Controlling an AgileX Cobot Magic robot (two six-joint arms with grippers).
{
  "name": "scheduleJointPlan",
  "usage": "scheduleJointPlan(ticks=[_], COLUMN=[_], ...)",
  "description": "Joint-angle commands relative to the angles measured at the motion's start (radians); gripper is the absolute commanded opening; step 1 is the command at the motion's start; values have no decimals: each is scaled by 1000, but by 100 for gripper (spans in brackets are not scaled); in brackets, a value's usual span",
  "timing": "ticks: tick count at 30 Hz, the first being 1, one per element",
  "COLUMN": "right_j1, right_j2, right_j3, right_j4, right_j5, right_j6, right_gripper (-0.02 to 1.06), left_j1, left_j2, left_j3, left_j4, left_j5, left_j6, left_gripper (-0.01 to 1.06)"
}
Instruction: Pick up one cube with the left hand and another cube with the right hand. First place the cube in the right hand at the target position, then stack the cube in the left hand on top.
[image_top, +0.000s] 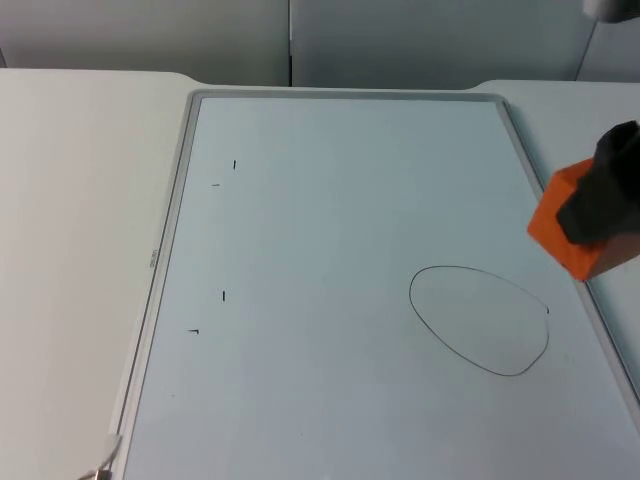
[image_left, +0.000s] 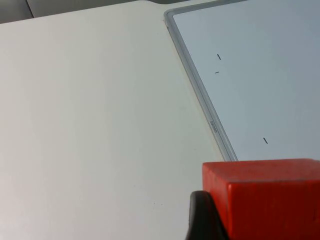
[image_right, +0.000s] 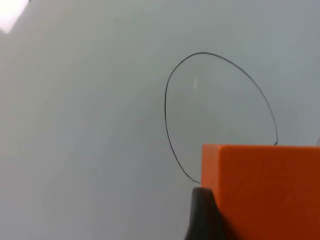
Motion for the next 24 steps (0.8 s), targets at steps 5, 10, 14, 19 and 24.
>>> scheduleJointPlan(ticks=[5,10,14,19,24], right_j1=[-6,-6,-6,-6,-6], right_j2=[118,184,221,308,407], right_j3=[4,4,4,-21,-71], right_j4=[0,-3,-3,-3,-20], right_j5=[-98,-150,-222,-269,-242], right_j6=[22,22,22,22,57], right_gripper=[0,0,0,0,0], left_j1=[-7,-7,-7,-7,-7], left_j2=[5,5,5,5,5], left_j3=[4,4,4,4,4], left_j4=[-3,-3,-3,-3,-3], left_j5=[-9,-9,-9,-9,-9], left_j6=[1,1,1,1,1], left_gripper=[0,0,0,0,0])
